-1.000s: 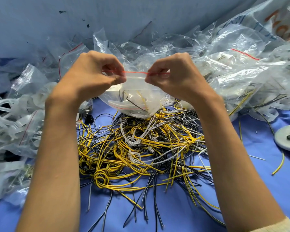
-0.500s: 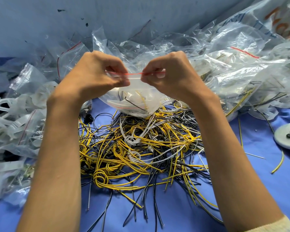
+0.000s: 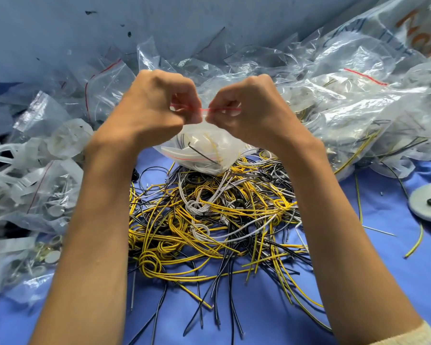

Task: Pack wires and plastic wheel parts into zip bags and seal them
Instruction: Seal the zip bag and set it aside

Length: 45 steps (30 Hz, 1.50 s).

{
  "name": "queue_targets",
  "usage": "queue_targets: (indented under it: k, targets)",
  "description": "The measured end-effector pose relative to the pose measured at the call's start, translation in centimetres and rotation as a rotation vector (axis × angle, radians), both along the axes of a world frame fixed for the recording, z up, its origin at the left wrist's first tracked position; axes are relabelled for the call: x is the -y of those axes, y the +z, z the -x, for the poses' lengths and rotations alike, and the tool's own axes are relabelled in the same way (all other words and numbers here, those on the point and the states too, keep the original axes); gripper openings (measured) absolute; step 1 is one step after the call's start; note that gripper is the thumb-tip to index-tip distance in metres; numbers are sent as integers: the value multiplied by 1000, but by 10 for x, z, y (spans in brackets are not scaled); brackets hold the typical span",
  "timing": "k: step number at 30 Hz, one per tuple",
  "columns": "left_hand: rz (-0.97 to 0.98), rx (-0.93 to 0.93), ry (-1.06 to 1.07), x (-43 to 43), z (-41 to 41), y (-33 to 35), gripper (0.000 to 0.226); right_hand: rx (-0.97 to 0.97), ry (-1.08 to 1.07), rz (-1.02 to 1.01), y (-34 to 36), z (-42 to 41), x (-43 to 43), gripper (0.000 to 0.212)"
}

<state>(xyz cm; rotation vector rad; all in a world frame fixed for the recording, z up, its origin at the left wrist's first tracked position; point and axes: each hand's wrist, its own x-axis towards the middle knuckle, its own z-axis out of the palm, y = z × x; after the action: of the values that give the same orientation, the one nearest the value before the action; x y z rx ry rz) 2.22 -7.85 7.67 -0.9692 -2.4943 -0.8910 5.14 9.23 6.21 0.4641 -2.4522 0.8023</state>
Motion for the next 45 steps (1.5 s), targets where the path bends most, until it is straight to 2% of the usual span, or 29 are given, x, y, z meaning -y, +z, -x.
queue_targets:
  k: [7,11,17,25,31,34,45]
  targets:
    - [69,-23,-41,1,0,0,18,-18,23,-40,1,-2,4,9]
    - [-19,-53,-24,-1,0,0,14,-33,-13,-13,3,-2,1,10]
    - [-36,81,-6,-1,0,0,16,-8,14,-1,4,-2,1,11]
    - [61,-29,34,-3,0,1,26,-7,25,-33,2,0,2,9]
    - [-31,53,21,2,2,-1,23,1,19,-11,1,3,1,8]
    - [-8,102,72,8,5,-2,19,23,4,-3,-1,4,-4,9]
    - [-71,79,110,8,1,1,20,17,-53,5,-1,6,-13,11]
